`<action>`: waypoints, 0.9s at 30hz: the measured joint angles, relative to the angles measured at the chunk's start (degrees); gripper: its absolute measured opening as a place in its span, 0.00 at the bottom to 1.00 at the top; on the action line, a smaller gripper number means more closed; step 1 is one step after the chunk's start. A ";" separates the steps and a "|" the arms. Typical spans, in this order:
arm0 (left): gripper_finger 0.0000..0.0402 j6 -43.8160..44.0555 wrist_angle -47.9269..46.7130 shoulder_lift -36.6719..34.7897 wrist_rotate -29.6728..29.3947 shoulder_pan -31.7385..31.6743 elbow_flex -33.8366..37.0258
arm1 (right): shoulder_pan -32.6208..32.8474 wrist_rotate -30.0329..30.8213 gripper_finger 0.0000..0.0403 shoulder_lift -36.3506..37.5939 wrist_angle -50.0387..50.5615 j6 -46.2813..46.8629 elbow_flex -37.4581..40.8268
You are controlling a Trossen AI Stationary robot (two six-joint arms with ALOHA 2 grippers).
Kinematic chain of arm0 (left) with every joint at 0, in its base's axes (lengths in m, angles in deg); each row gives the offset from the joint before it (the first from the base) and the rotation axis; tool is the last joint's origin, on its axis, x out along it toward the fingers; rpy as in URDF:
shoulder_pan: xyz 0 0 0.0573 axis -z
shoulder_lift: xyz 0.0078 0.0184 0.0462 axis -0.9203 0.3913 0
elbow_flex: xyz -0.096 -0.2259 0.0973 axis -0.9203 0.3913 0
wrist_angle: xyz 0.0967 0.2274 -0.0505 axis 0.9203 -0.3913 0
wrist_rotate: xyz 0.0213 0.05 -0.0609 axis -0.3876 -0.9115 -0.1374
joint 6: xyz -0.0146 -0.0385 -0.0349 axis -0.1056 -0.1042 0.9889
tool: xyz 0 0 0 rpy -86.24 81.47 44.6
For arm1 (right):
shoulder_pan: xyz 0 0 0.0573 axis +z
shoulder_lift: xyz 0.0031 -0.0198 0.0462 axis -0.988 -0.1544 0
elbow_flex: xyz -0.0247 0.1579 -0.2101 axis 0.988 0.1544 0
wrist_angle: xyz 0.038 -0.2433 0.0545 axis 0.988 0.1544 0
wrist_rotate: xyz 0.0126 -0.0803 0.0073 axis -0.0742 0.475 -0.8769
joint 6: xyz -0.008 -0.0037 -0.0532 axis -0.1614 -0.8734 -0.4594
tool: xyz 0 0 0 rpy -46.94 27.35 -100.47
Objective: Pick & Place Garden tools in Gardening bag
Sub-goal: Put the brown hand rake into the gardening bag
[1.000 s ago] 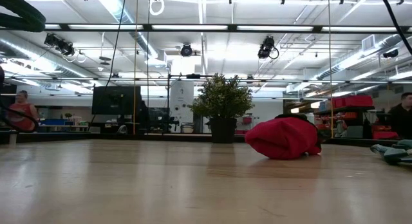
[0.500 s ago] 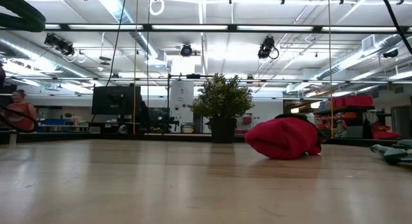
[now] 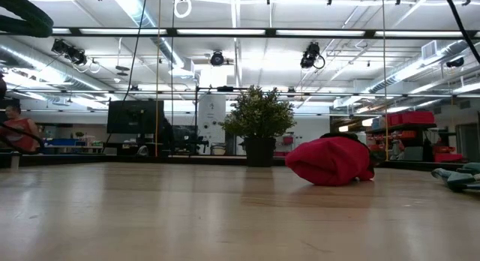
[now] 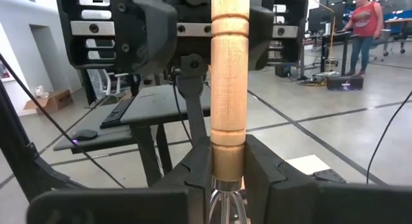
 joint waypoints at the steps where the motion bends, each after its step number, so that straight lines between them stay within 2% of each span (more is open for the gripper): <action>1: 0.46 0.02 0.08 0.22 0.14 0.01 0.00 | 0.00 -0.02 0.13 0.00 -0.10 0.00 0.00; 12: 0.38 -0.06 0.62 0.92 0.09 0.01 0.02 | 0.00 -0.01 0.13 0.02 -0.14 0.02 0.00; 27: 0.21 0.06 0.67 0.90 -0.08 0.01 0.02 | 0.00 -0.02 0.13 0.02 -0.14 -0.61 0.00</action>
